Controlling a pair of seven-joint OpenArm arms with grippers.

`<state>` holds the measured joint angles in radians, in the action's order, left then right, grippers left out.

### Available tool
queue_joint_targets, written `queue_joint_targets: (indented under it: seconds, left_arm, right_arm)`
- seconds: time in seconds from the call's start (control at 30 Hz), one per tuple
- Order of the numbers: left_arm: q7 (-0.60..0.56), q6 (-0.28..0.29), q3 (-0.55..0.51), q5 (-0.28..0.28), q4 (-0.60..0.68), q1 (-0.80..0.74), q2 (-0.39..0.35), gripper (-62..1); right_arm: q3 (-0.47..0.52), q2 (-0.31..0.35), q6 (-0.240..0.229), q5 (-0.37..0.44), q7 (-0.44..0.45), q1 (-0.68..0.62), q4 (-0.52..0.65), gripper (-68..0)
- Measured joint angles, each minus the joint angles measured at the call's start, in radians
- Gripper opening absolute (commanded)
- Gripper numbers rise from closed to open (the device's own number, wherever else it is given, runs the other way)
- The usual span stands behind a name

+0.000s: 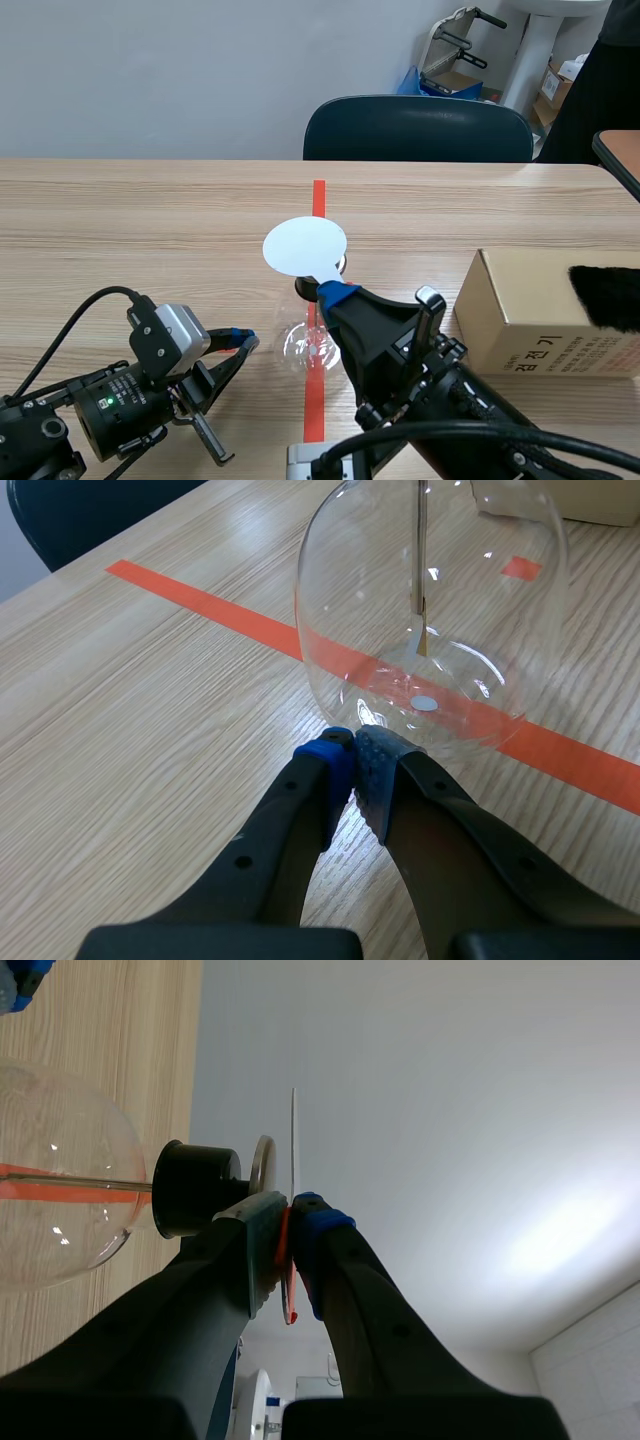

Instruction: Do the electroscope experiment

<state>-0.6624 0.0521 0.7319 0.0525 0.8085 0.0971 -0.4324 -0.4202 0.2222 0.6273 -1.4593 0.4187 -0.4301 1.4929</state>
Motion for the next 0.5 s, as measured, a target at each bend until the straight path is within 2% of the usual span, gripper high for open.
queue_joint_targets:
  seconds: [0.13,0.23,0.37,0.5]
  left_arm:
    - [0.0,0.0,0.0,0.0,0.0,0.0,0.0,-56.9]
    - [0.0,0.0,0.0,0.0,0.0,0.0,0.0,-56.9]
    - [0.0,0.0,0.0,0.0,0.0,0.0,0.0,-56.9]
    - [0.0,0.0,0.0,0.0,0.0,0.0,0.0,-56.9]
  right_arm:
    - [0.0,0.0,0.0,0.0,-0.002,0.0,0.0,-65.5]
    - [0.0,0.0,0.0,0.0,-0.043,0.0,0.0,-65.5]
    - [0.0,0.0,0.0,0.0,-0.14,0.0,0.0,-65.5]
    - [0.0,0.0,0.0,0.0,-0.281,0.0,0.0,-65.6]
